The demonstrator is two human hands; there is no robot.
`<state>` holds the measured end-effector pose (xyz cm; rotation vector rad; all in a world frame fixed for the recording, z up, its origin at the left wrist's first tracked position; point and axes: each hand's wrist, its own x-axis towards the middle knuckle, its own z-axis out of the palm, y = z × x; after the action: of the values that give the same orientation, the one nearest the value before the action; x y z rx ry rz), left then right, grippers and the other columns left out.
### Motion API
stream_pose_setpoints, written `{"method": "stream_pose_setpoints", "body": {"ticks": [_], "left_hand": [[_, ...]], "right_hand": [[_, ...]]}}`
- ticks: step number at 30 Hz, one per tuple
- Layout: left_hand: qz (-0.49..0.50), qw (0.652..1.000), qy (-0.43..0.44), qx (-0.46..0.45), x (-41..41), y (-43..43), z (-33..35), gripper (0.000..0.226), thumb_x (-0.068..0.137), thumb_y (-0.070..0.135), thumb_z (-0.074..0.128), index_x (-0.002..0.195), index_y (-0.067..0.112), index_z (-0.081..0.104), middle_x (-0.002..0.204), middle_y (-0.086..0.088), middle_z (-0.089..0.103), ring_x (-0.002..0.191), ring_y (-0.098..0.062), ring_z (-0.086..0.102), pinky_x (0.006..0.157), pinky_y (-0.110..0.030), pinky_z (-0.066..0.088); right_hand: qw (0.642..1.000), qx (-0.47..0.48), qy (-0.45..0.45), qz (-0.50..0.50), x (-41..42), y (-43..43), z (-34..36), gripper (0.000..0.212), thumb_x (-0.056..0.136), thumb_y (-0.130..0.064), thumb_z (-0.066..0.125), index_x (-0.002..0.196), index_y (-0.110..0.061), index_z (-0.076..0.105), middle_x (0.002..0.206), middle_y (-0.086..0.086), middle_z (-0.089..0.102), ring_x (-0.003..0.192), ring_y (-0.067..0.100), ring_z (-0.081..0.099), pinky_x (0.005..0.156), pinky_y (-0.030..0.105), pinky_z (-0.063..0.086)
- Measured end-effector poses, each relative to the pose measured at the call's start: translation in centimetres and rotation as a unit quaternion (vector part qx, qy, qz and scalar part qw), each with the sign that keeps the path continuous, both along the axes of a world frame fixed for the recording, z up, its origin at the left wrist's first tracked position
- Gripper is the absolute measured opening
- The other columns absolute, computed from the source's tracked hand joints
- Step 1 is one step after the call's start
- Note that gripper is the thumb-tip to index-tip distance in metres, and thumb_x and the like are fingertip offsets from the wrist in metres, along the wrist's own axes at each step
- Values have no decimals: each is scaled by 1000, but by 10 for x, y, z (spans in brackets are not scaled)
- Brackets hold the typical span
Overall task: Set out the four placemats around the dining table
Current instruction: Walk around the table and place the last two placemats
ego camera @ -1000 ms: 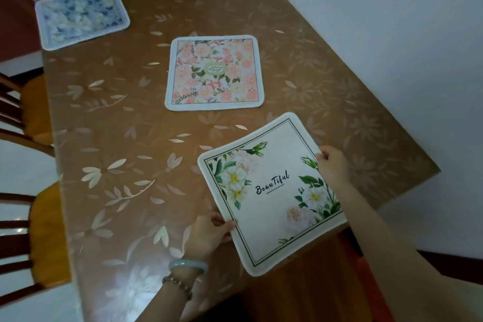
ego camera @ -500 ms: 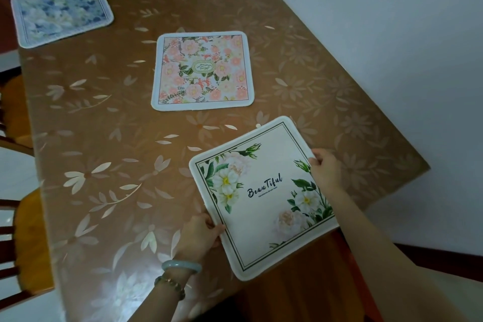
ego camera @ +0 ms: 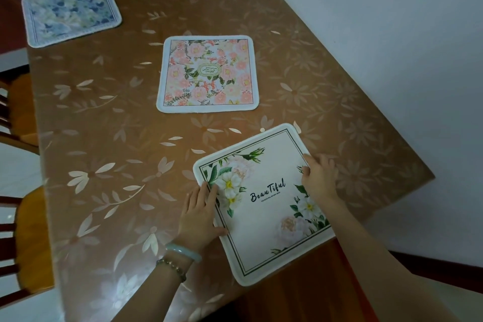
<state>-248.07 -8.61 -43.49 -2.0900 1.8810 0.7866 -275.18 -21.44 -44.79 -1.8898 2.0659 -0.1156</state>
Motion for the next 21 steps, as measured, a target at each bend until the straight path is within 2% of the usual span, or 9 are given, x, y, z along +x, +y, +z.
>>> {"method": "stream_pose_setpoints", "body": {"ticks": [3, 5, 7, 9, 12, 16, 21], "left_hand": [[47, 996, 26, -76, -6, -7, 1, 100, 78, 65, 59, 153, 17, 12, 161, -9, 7, 148, -27, 4, 119, -43, 3], [74, 986, 43, -146, -11, -20, 0, 90, 84, 66, 50, 152, 15, 19, 160, -12, 13, 148, -30, 9, 119, -44, 7], [52, 985, 33, -160, -17, -38, -2, 82, 89, 68, 29, 153, 19, 15, 161, -14, 9, 149, -34, 5, 120, -47, 7], [37, 990, 42, -132, -23, -55, -6, 81, 85, 74, 10, 153, 30, 6, 162, -11, -1, 149, -34, -3, 119, -48, 0], [55, 992, 69, -87, -33, -74, -17, 74, 89, 73, 20, 152, 40, 1, 162, -5, -11, 147, -35, -12, 115, -51, -8], [42, 996, 26, -80, -40, -77, -30, 71, 91, 70, 18, 151, 42, -7, 161, -4, -17, 144, -38, -21, 112, -54, -15], [39, 995, 28, -85, -37, -75, -28, 71, 93, 66, 24, 152, 39, -4, 161, -5, -16, 146, -36, -18, 114, -53, -11]], "right_hand": [[999, -6, 3, 43, 11, -10, 6, 38, 91, -17, 55, 129, -17, 57, 141, 14, 41, 129, 36, 32, 105, 48, 24], [994, -4, -14, 106, 26, -20, 10, 44, 91, -26, 56, 135, -25, 52, 152, 12, 29, 139, 35, 21, 113, 51, 15], [983, 7, -5, 183, 44, -30, 9, 50, 92, -37, 53, 141, -35, 43, 157, 9, 18, 146, 32, 9, 115, 54, 7], [966, 30, 15, 256, 61, -39, 3, 56, 92, -49, 49, 145, -42, 32, 160, 8, 9, 148, 30, -1, 116, 59, 1], [946, 77, 36, 313, 79, -48, -10, 63, 89, -63, 43, 147, -49, 21, 162, 5, -5, 148, 30, -10, 114, 63, -5], [940, 56, 50, 334, 78, -50, -25, 66, 84, -71, 41, 145, -52, 22, 161, 4, 2, 149, 30, -5, 114, 64, -1], [935, 67, 36, 346, 73, -52, -19, 72, 83, -74, 38, 148, -49, 17, 162, 4, 1, 149, 29, -6, 115, 61, -4]]}}
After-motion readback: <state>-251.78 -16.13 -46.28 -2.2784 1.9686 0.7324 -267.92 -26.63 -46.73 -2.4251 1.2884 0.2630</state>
